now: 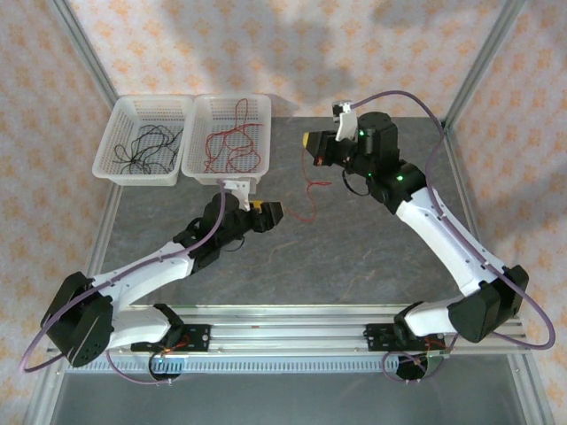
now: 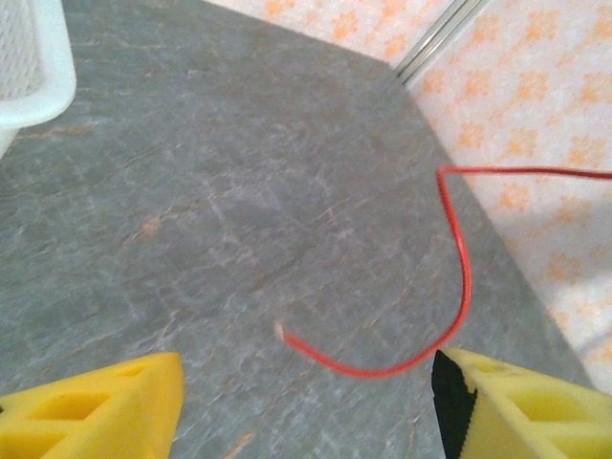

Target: Untangle the cables

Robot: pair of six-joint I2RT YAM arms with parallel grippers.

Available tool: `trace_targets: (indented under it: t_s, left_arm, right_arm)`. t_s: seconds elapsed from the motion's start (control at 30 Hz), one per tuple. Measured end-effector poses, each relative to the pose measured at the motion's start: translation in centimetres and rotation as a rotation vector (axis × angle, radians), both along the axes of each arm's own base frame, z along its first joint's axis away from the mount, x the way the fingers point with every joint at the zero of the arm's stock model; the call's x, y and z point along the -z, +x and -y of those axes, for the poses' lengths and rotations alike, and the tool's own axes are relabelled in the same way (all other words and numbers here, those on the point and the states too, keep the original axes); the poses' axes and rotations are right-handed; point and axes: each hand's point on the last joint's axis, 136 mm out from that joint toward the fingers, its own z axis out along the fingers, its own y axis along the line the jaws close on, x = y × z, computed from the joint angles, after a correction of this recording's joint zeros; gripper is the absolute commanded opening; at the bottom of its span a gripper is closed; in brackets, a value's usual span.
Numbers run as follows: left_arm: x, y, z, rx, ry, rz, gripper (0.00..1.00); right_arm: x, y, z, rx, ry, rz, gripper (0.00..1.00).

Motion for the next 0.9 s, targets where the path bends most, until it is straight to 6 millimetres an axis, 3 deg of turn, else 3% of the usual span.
trace_targets:
  t_s: [0.17, 0.47, 0.9]
  left_arm:
    - [0.4, 0.8, 1.4, 0.015, -0.053, -0.002, 0.7]
    - [1.5, 0.4, 3.9, 0.062, -0.108, -0.019, 0.7]
    - [4.4, 2.0, 3.3, -0.027, -0.065, -0.056, 0.68]
  right_arm:
    - [-0.7, 0.0, -0.2, -0.003, 0.04, 0.0, 0.0]
    - [-2.0, -0.3, -0.2, -0.003, 0.092, 0.006, 0.0]
    - [-4.3, -1.6, 0.4, -0.009, 0.134, 0.049, 0.0]
